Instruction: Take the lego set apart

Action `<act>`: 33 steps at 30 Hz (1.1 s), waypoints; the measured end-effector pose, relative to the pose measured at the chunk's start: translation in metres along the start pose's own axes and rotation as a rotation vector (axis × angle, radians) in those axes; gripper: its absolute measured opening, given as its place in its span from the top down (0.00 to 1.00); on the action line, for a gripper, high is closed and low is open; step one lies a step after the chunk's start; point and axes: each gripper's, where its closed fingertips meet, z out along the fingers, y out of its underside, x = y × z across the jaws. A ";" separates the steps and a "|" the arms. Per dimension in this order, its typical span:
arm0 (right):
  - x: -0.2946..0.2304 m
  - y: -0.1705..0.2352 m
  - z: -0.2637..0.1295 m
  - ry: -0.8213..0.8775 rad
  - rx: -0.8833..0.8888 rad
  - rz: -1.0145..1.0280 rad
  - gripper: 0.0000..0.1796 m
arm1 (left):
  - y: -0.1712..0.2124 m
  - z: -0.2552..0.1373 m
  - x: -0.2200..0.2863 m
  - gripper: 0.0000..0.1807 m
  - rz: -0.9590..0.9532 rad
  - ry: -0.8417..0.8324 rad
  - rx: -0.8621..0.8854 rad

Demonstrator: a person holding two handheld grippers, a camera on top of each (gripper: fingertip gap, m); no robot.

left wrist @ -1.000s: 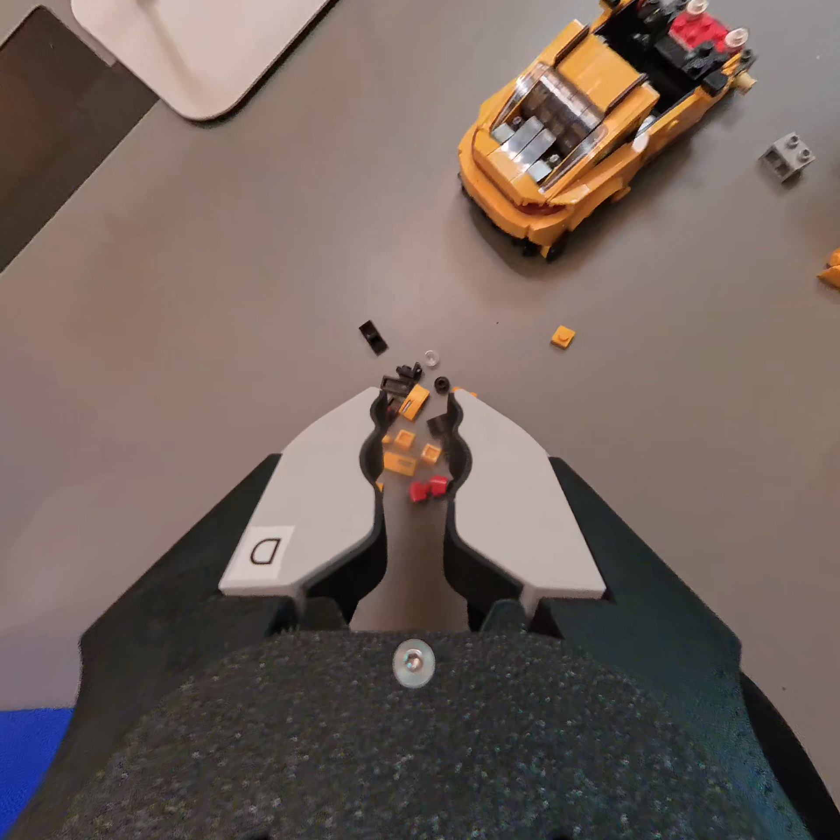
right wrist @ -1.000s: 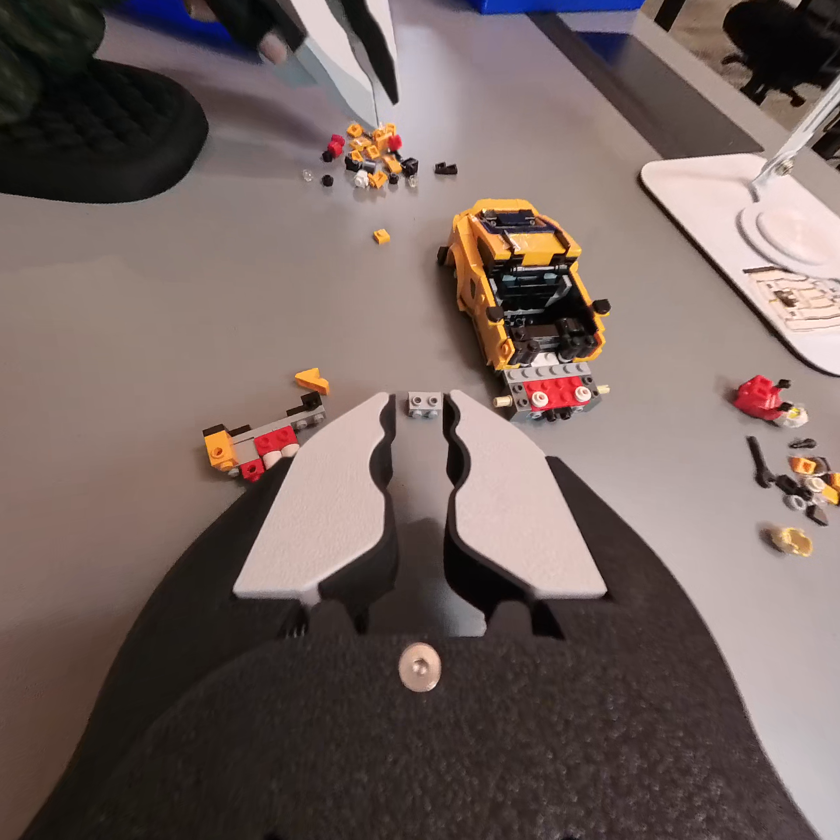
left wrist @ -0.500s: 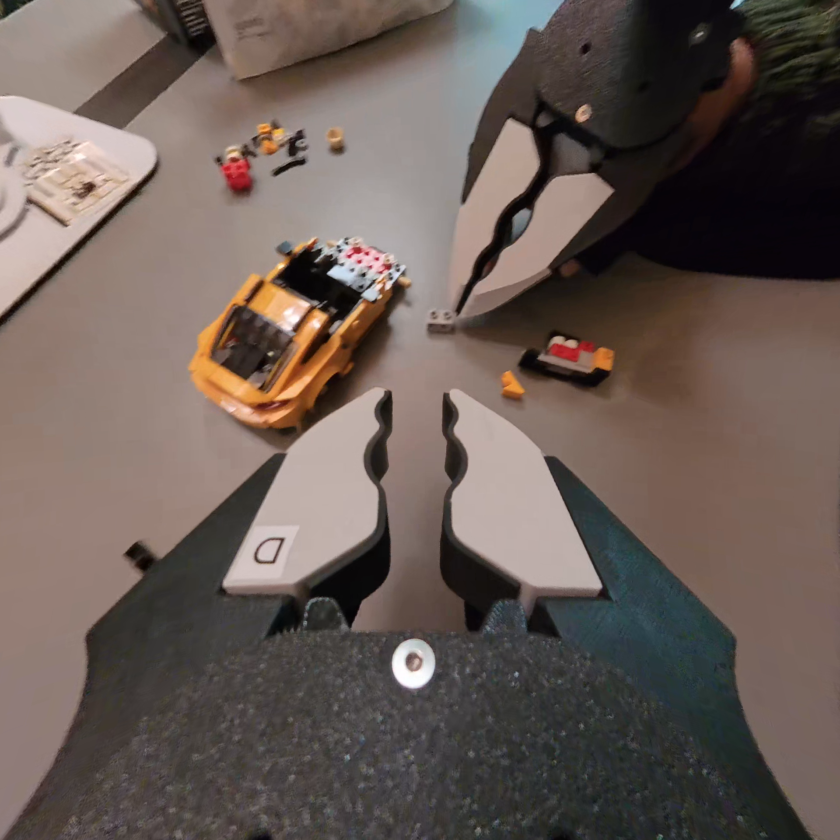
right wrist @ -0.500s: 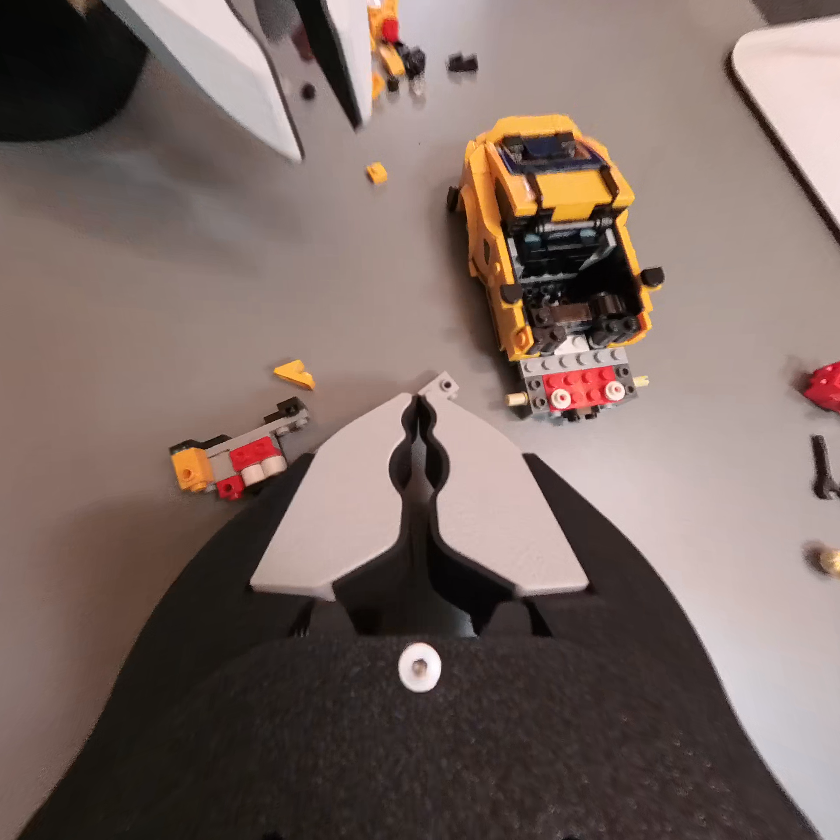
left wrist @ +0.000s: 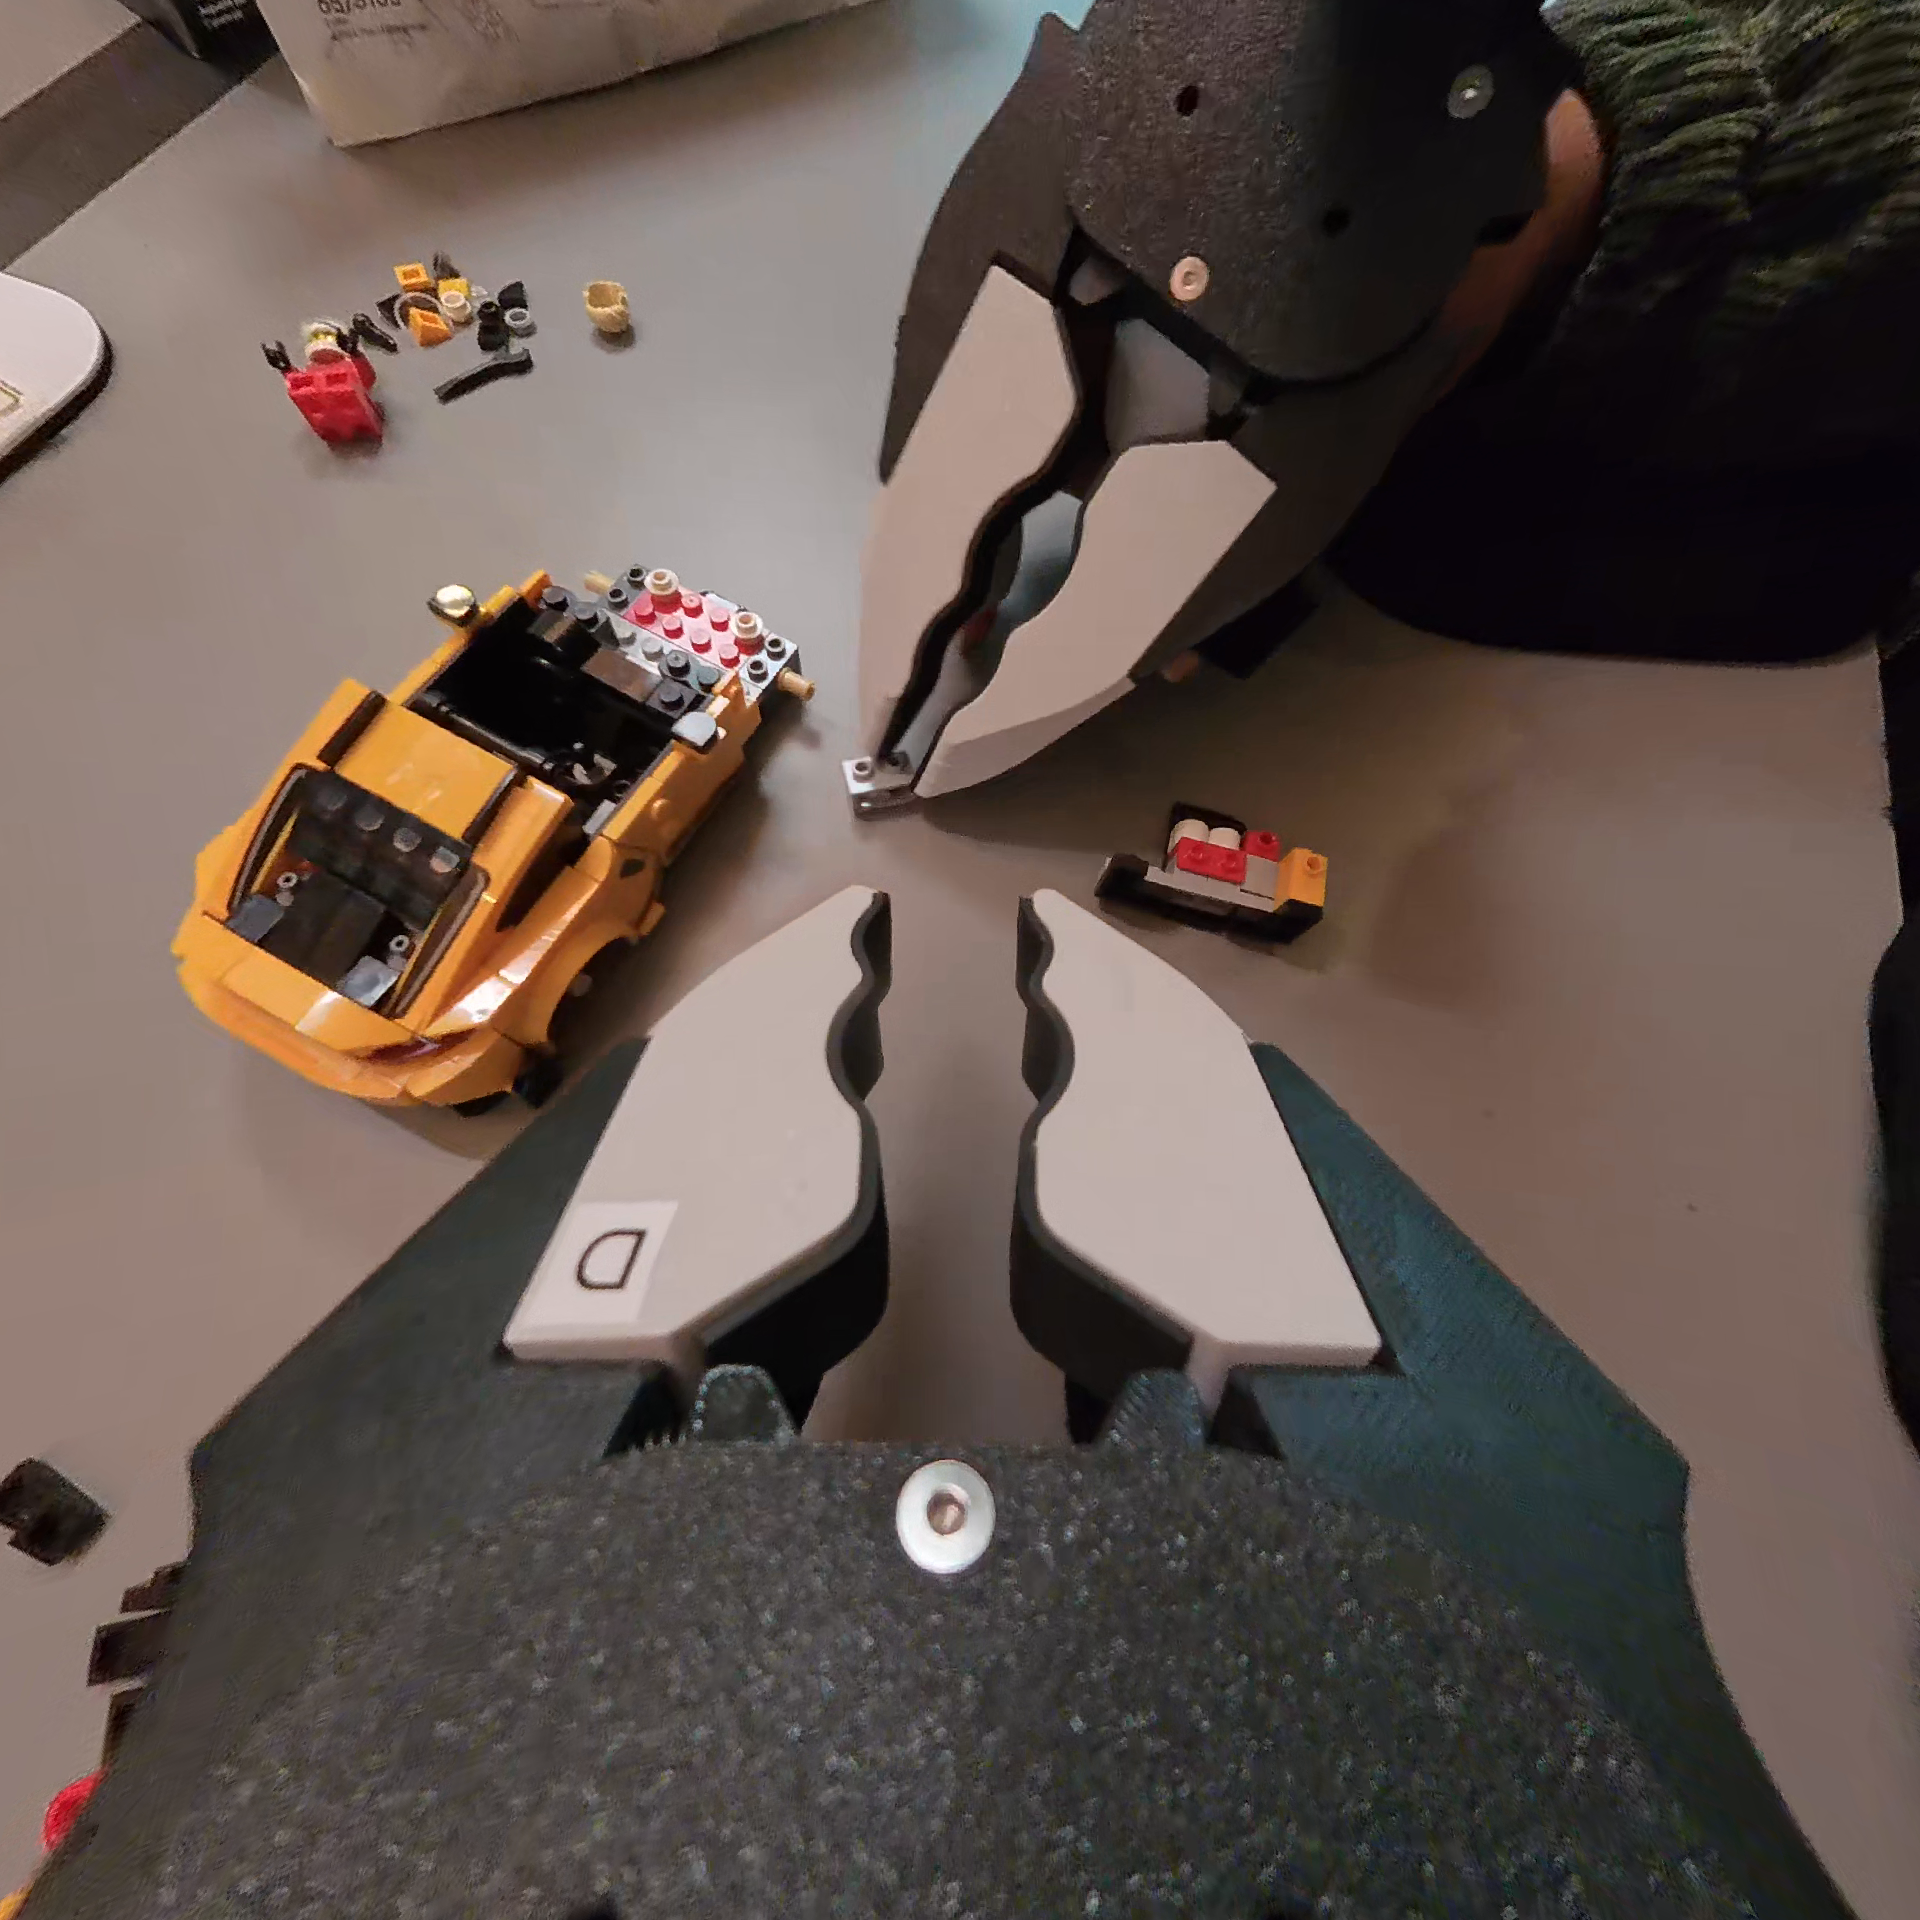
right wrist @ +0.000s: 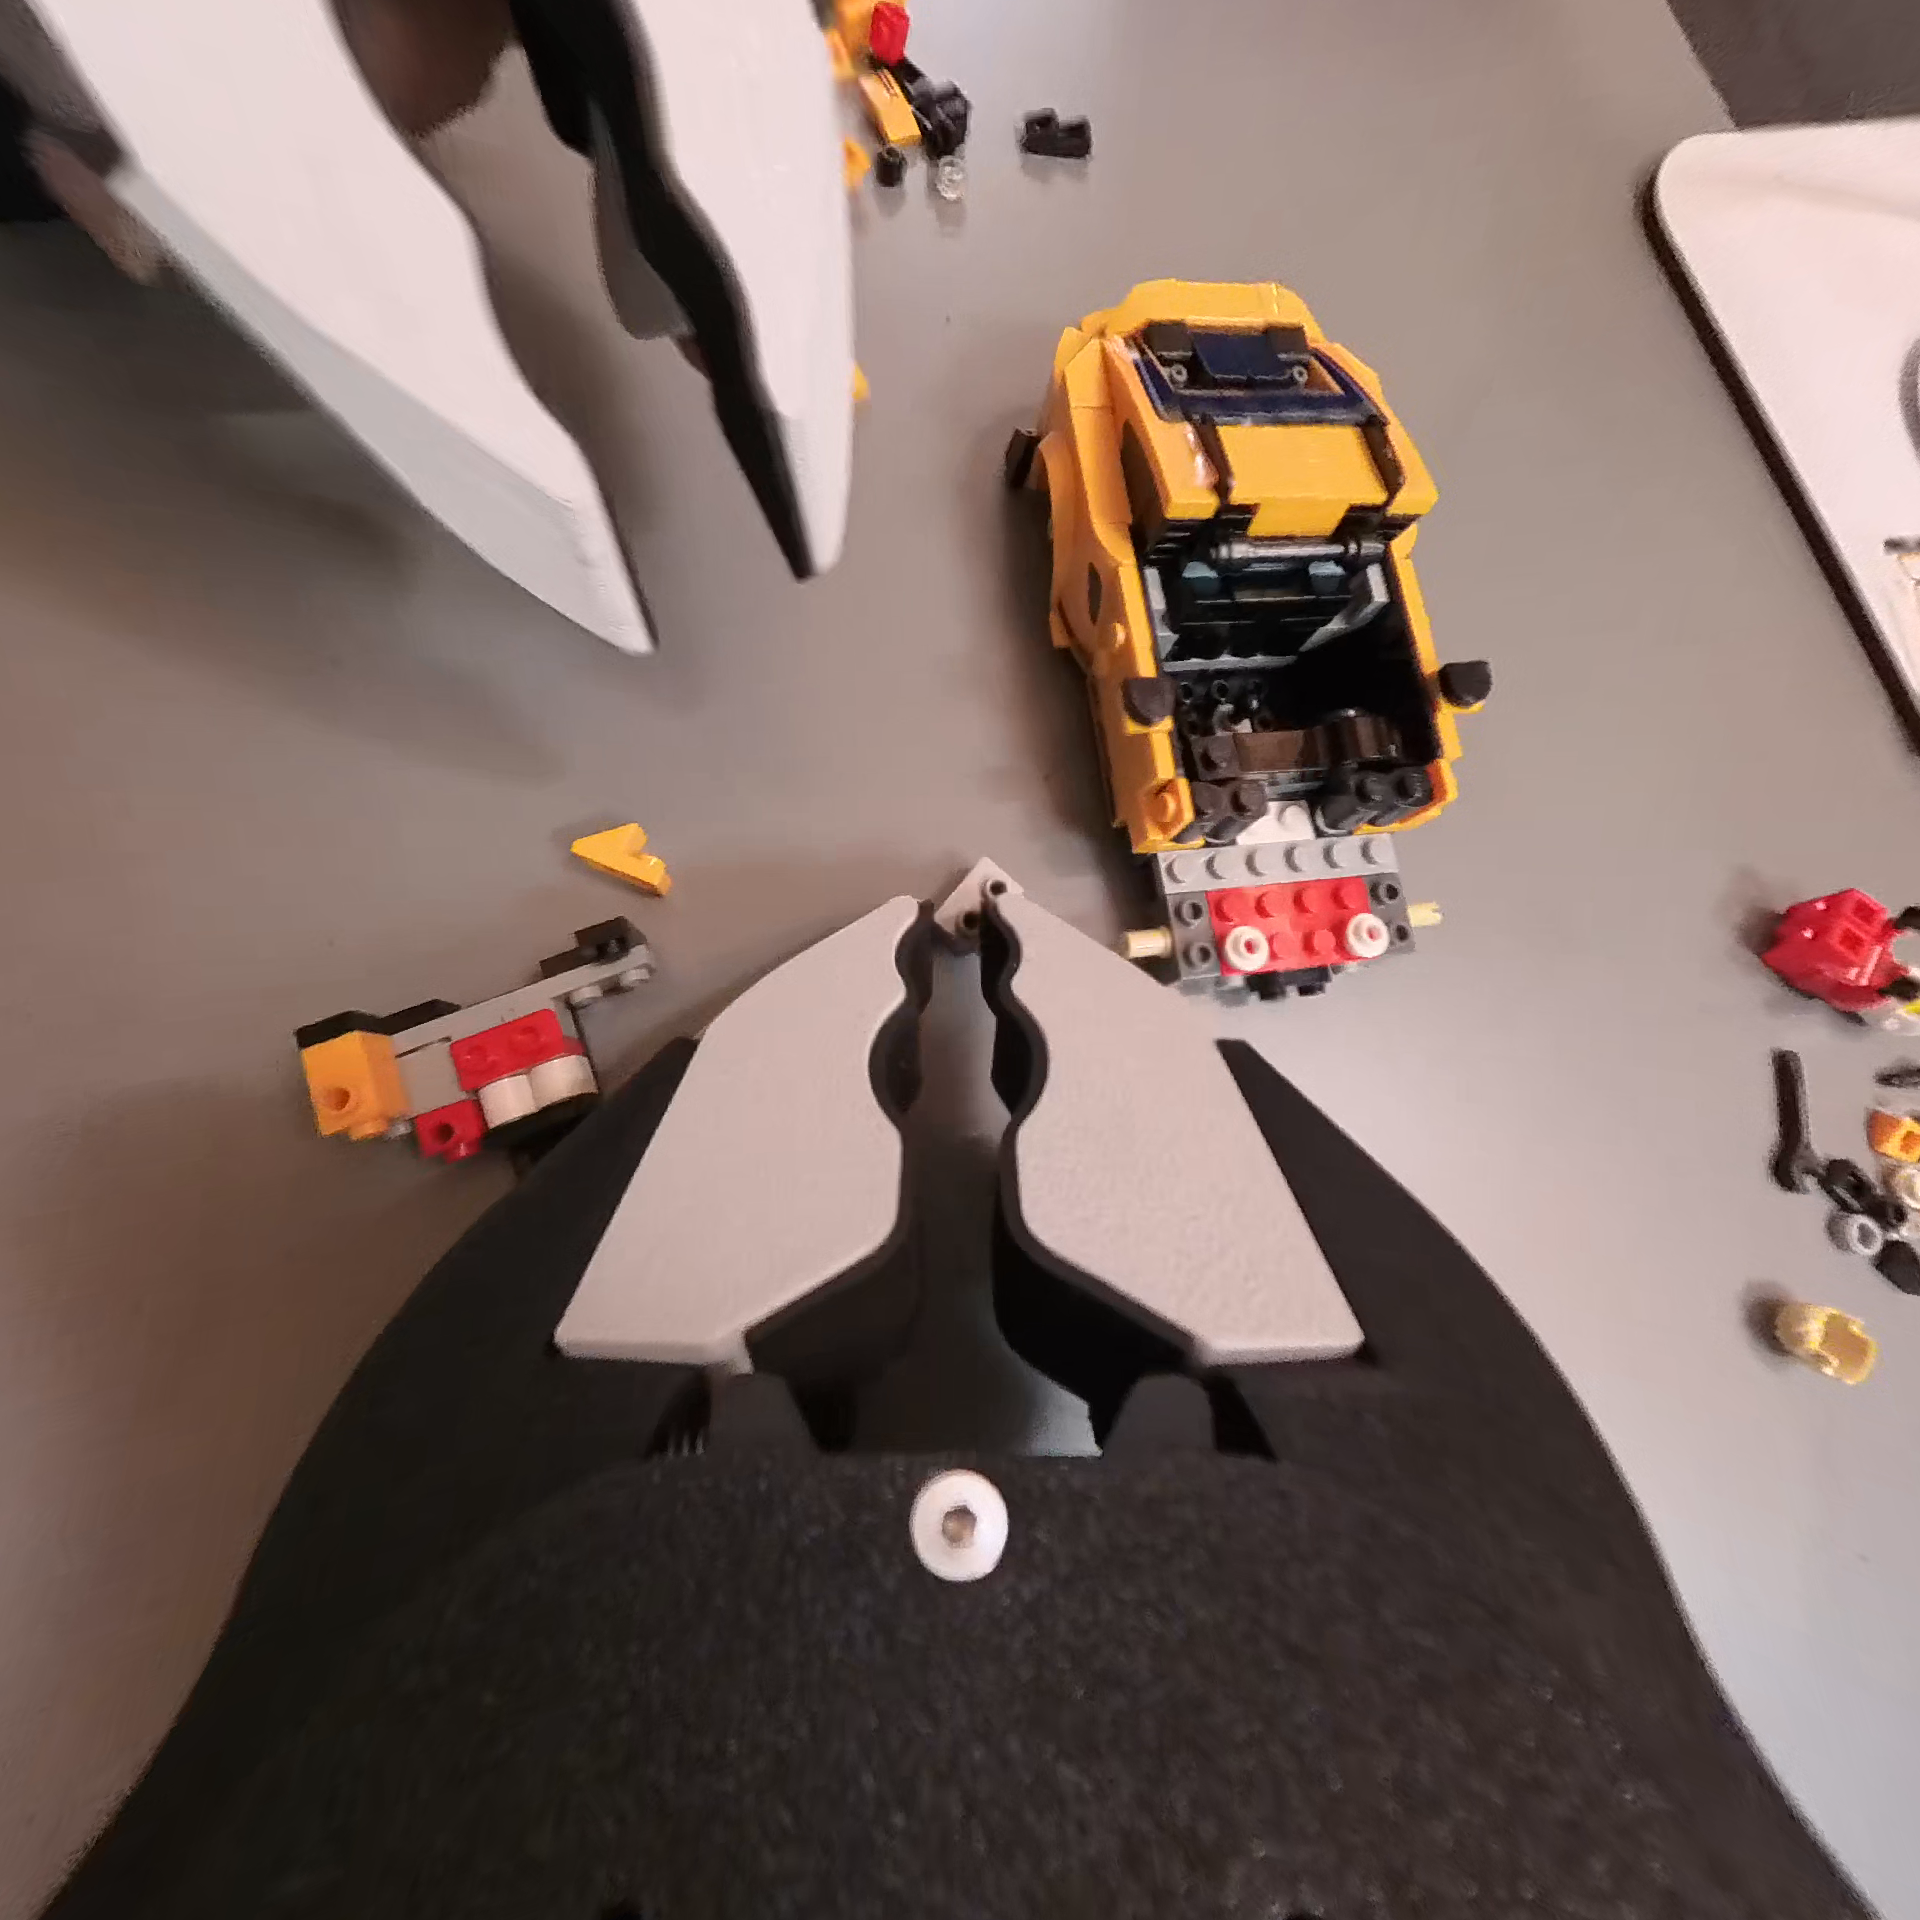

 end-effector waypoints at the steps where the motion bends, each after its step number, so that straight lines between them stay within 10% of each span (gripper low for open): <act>1: -0.002 -0.003 -0.002 -0.001 0.027 -0.015 0.95 | -0.001 0.001 -0.001 0.87 0.003 -0.012 0.005; 16: -0.033 -0.053 -0.045 -0.251 0.412 0.126 0.93 | -0.019 0.003 0.015 0.95 0.237 -0.085 0.066; 28: -0.013 -0.028 -0.056 -0.147 0.345 0.124 0.92 | 0.006 -0.150 -0.049 1.00 -0.011 -0.515 0.240; 33: -0.017 -0.025 -0.050 -0.157 0.319 0.112 0.92 | 0.038 -0.155 -0.040 1.00 -0.097 -0.483 0.206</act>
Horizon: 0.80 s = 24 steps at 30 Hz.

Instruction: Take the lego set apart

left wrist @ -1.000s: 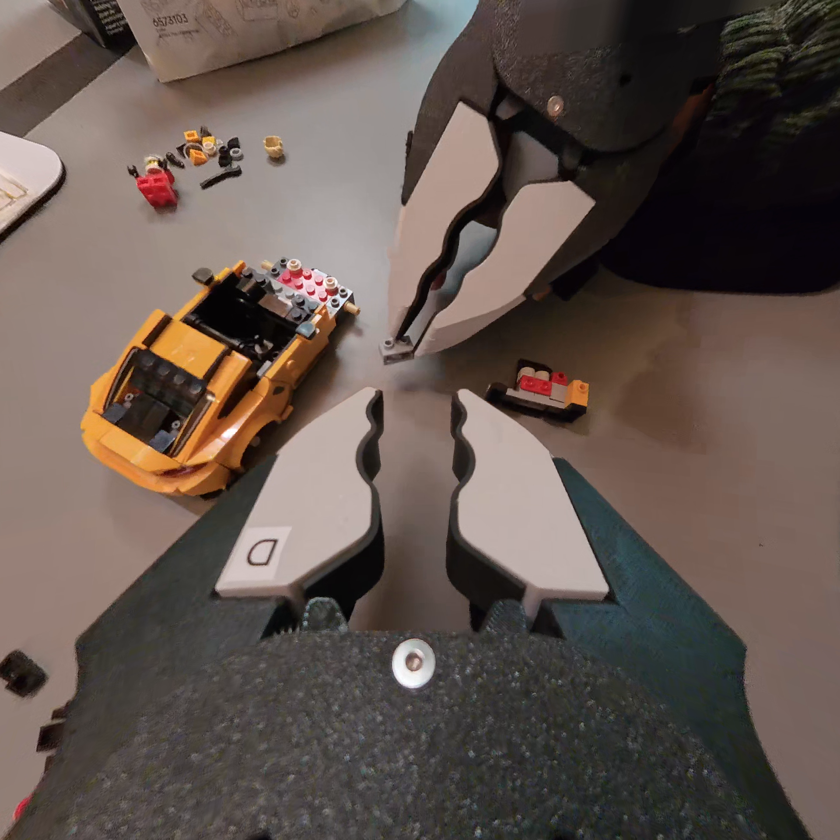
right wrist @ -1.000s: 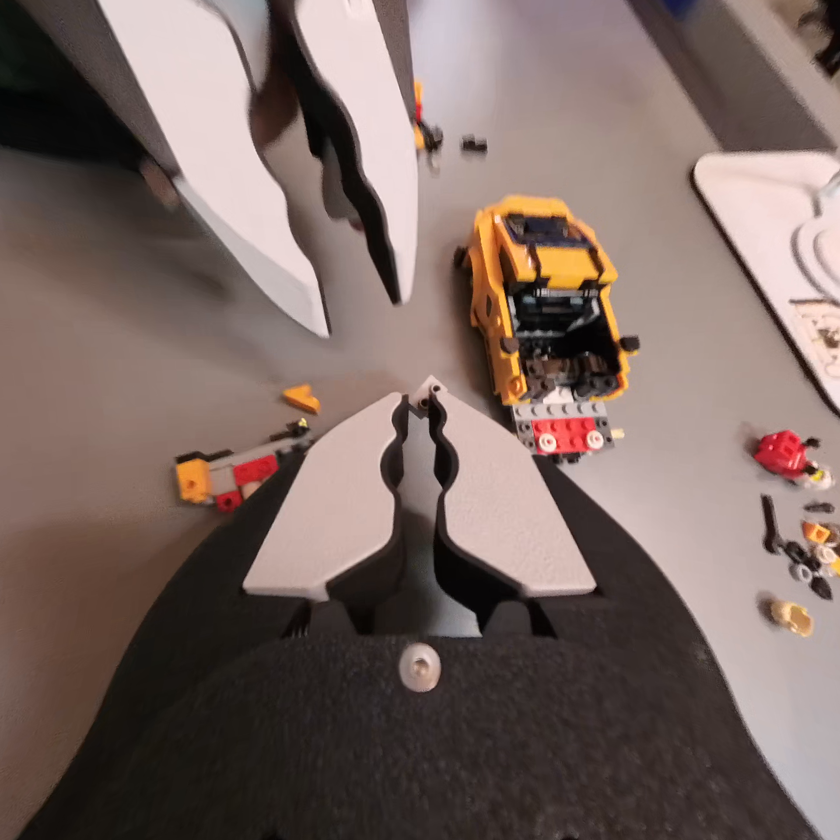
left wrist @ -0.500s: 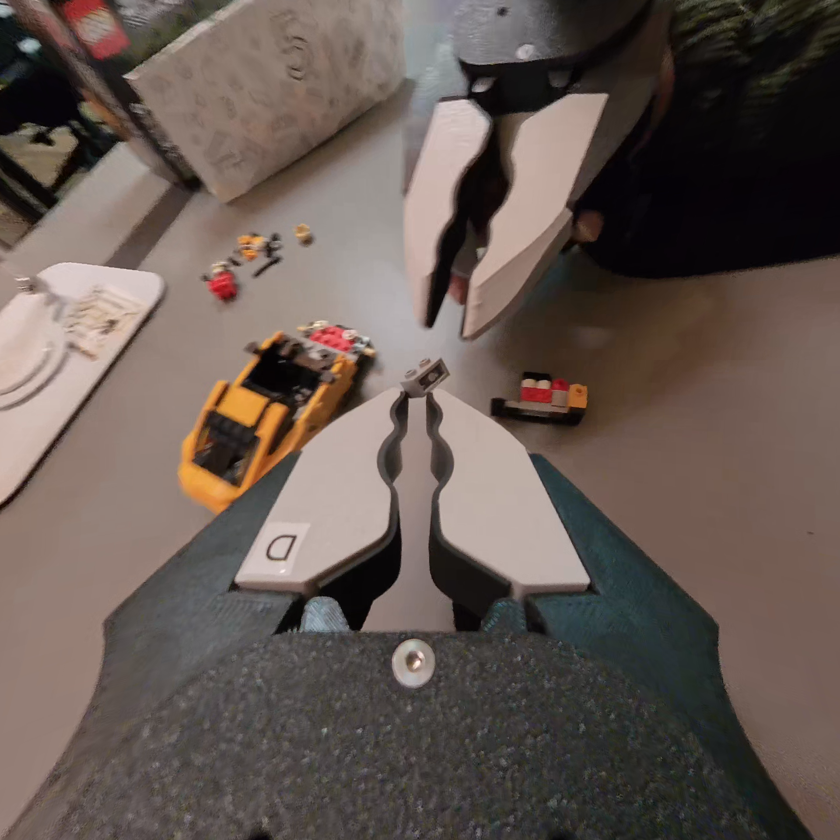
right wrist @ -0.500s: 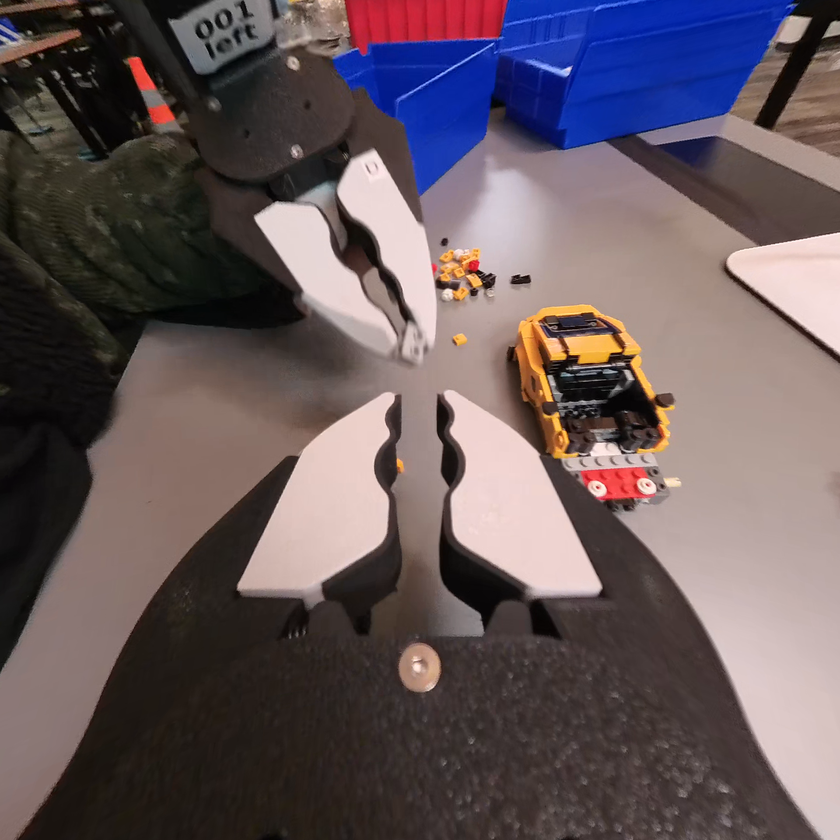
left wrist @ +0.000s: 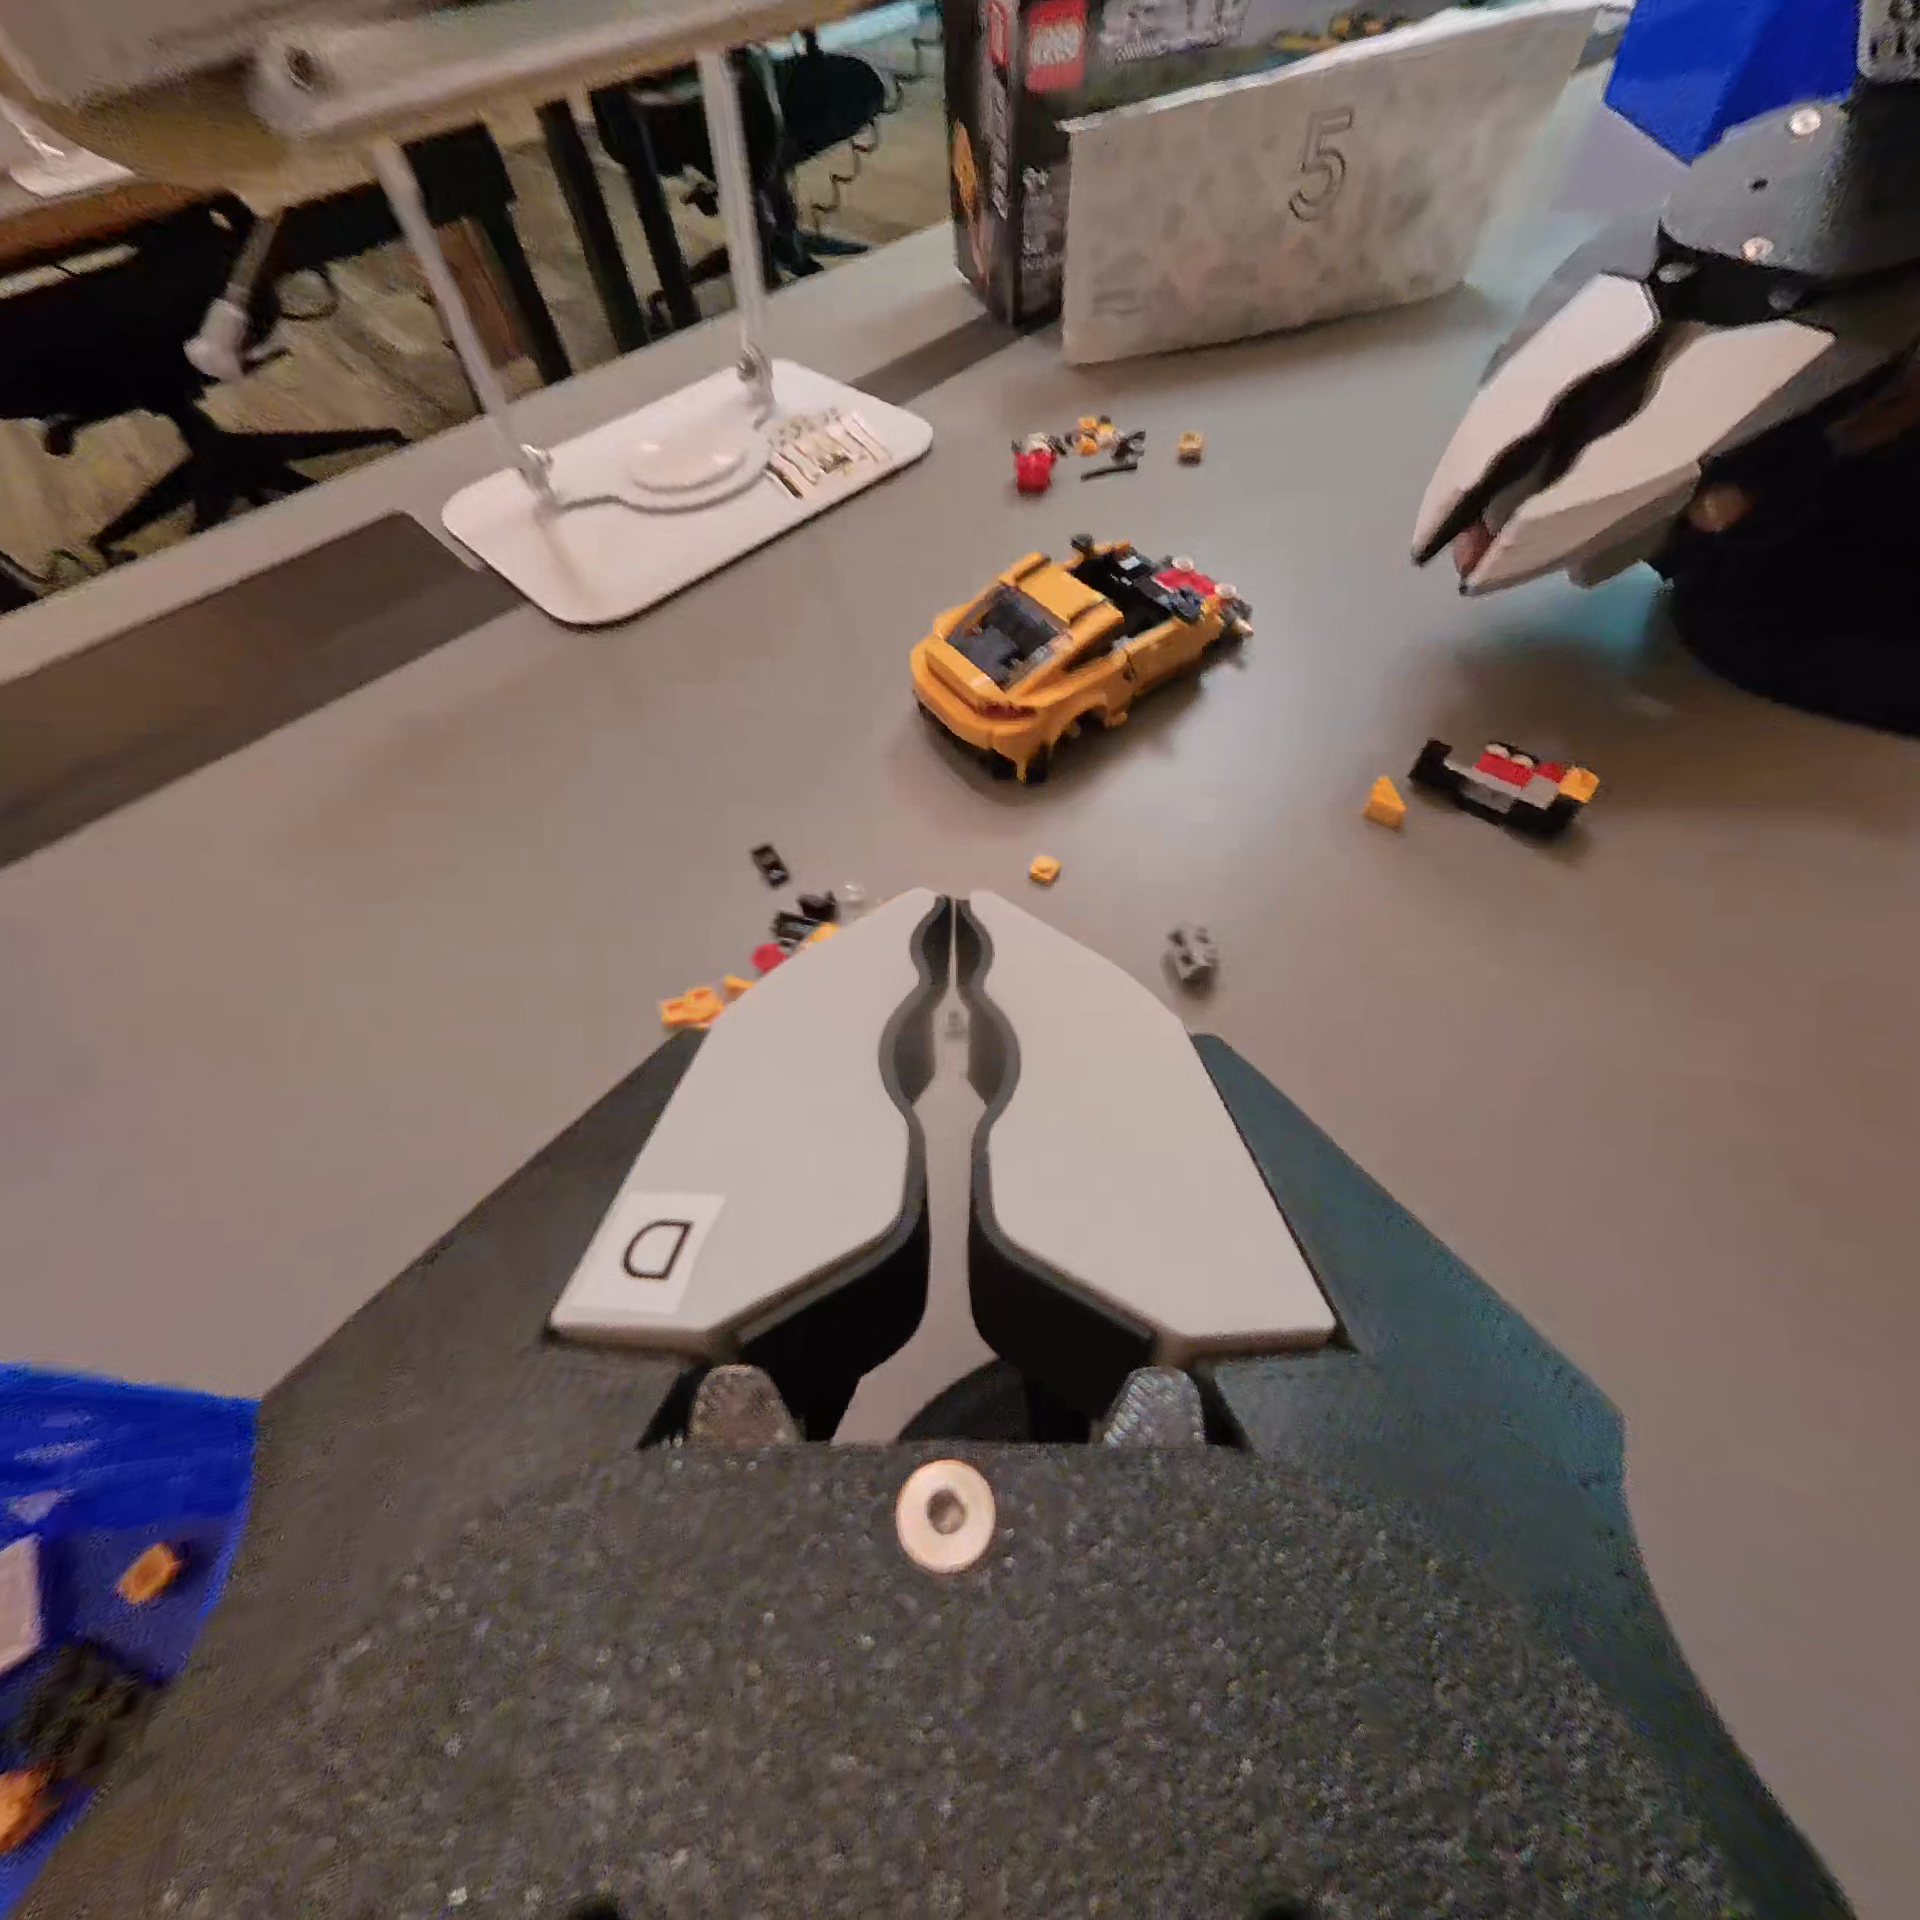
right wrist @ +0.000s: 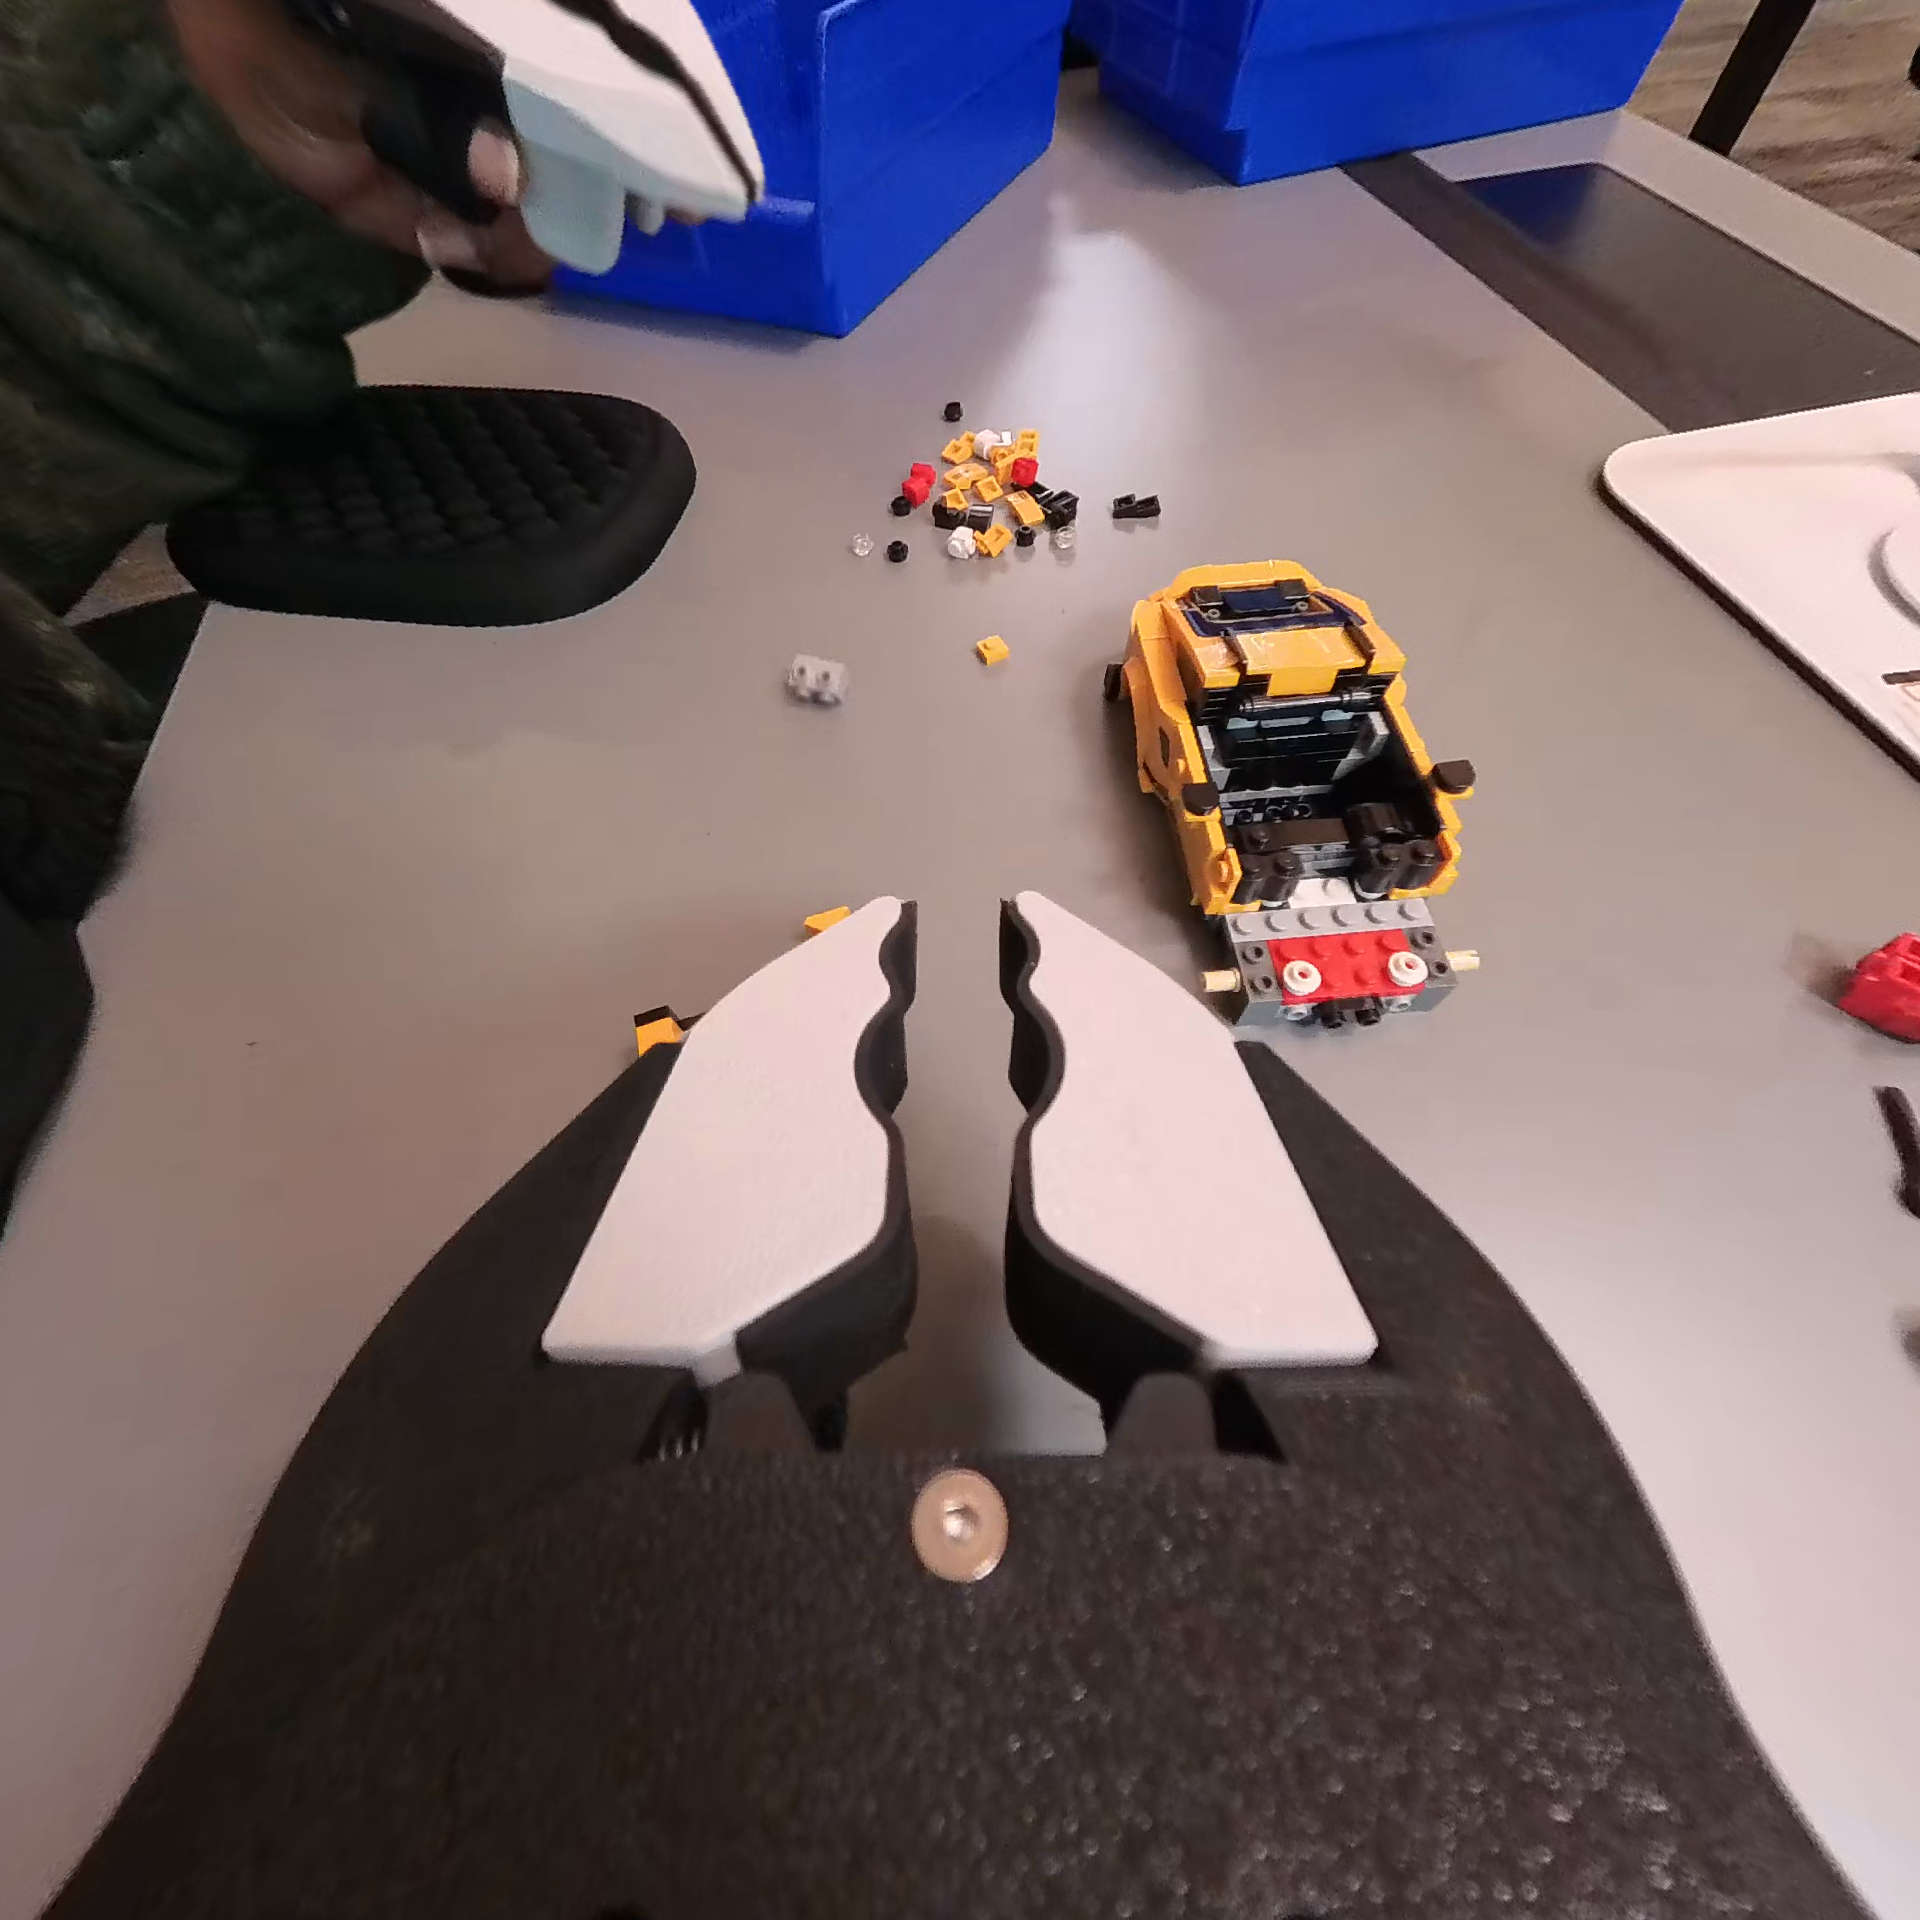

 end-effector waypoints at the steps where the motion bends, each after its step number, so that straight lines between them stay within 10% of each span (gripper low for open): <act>1: 0.000 0.000 0.000 0.001 -0.002 0.000 0.92 | 0.004 0.005 0.008 0.93 0.003 0.027 -0.018; 11: 0.001 0.001 0.000 0.008 -0.008 0.003 0.92 | 0.049 0.065 0.075 0.79 -0.044 0.253 -0.374; 14: 0.000 0.002 -0.001 0.011 -0.011 -0.006 0.92 | 0.067 0.080 0.067 0.93 0.036 0.142 -0.493; 24: 0.000 0.000 -0.005 0.017 -0.002 -0.006 0.92 | 0.017 -0.003 -0.022 0.93 0.045 -0.194 -0.409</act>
